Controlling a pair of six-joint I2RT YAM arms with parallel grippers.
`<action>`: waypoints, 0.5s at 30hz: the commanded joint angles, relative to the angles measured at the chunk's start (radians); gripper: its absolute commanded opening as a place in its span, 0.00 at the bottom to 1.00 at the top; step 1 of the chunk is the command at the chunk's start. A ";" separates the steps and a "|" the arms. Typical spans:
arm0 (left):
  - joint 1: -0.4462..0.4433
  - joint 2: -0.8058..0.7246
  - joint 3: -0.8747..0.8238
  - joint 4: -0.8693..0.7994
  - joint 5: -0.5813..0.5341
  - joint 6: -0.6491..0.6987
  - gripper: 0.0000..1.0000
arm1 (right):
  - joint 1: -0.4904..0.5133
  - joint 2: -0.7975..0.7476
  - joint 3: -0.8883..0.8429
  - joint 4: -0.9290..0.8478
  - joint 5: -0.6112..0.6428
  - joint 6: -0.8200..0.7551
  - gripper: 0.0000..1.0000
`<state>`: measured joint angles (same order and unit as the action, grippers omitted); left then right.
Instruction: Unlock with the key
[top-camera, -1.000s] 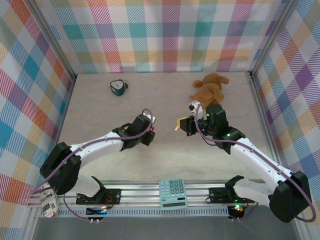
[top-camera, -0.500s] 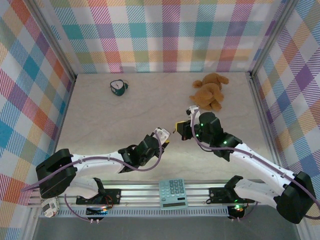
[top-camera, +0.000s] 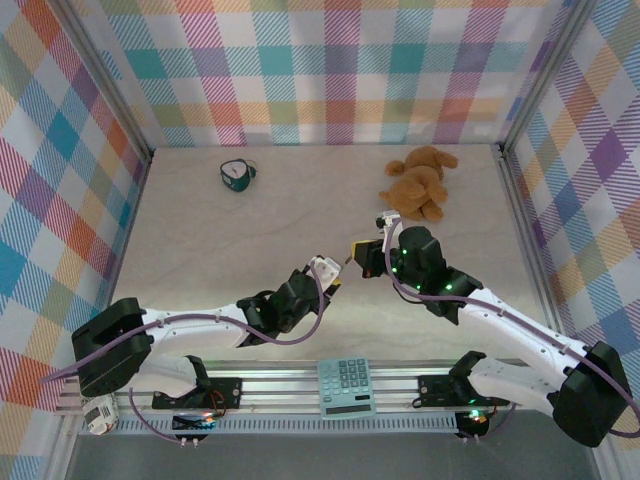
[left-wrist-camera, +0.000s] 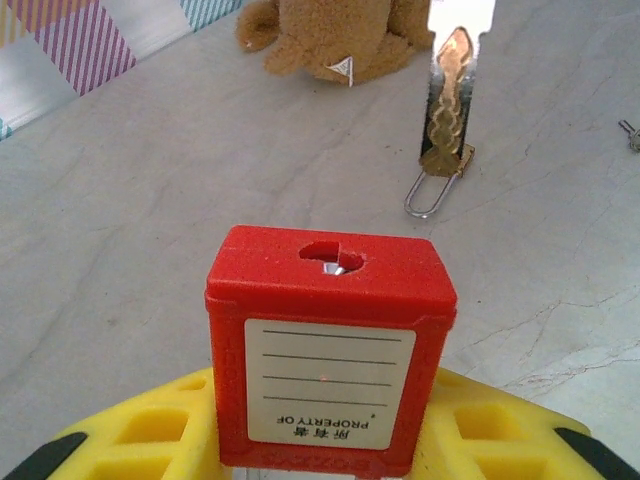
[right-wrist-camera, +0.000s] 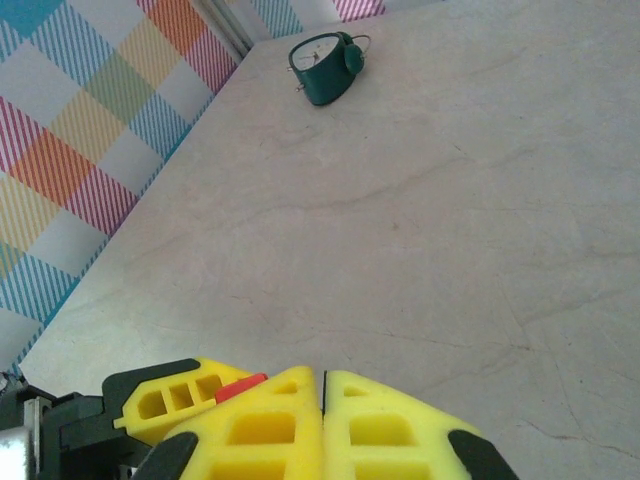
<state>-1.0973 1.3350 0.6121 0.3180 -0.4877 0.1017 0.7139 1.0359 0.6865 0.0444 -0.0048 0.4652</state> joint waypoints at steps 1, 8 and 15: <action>-0.013 0.005 0.035 0.031 0.001 -0.011 0.27 | 0.005 0.023 0.002 0.071 -0.027 0.035 0.00; -0.013 -0.007 0.039 0.015 0.000 -0.007 0.27 | 0.011 0.063 -0.003 0.118 -0.059 0.078 0.00; -0.013 -0.015 0.041 0.003 0.003 -0.006 0.26 | 0.021 0.075 -0.004 0.135 -0.057 0.083 0.00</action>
<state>-1.0985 1.3354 0.6197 0.3096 -0.4877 0.1009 0.7250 1.1007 0.6861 0.1326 -0.0463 0.5358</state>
